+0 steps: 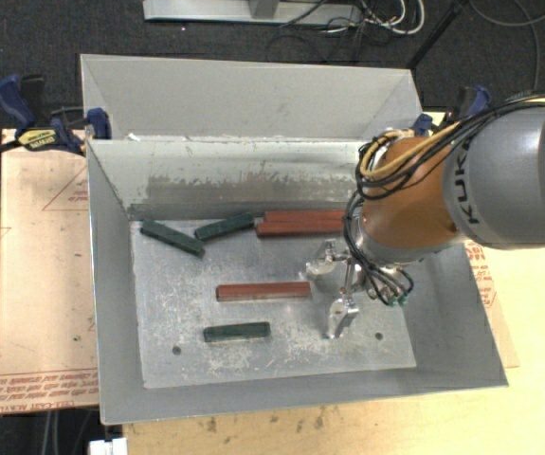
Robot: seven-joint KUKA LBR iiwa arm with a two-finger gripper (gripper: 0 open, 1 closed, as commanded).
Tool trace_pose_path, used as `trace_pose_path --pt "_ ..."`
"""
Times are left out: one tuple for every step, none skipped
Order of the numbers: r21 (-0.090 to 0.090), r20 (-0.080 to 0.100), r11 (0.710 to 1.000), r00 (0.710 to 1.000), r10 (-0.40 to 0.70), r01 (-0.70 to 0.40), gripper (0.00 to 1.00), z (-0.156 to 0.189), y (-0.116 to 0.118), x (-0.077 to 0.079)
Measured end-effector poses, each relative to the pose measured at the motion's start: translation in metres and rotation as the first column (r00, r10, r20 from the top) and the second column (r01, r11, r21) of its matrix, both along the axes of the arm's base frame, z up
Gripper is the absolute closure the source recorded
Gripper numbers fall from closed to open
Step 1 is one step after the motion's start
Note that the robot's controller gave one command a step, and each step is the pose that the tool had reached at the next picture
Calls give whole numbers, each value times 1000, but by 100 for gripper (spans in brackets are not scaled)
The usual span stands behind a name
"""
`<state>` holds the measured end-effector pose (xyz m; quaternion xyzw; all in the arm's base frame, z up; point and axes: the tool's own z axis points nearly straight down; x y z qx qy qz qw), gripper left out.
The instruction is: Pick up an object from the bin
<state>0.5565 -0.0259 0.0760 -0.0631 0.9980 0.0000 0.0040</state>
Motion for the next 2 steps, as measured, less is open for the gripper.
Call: trace_pose_path --pt "0 -3 1000 1000 0 0 0 0 1 1" --pt "-1 7 997 997 72 -72 0 1 22 28"
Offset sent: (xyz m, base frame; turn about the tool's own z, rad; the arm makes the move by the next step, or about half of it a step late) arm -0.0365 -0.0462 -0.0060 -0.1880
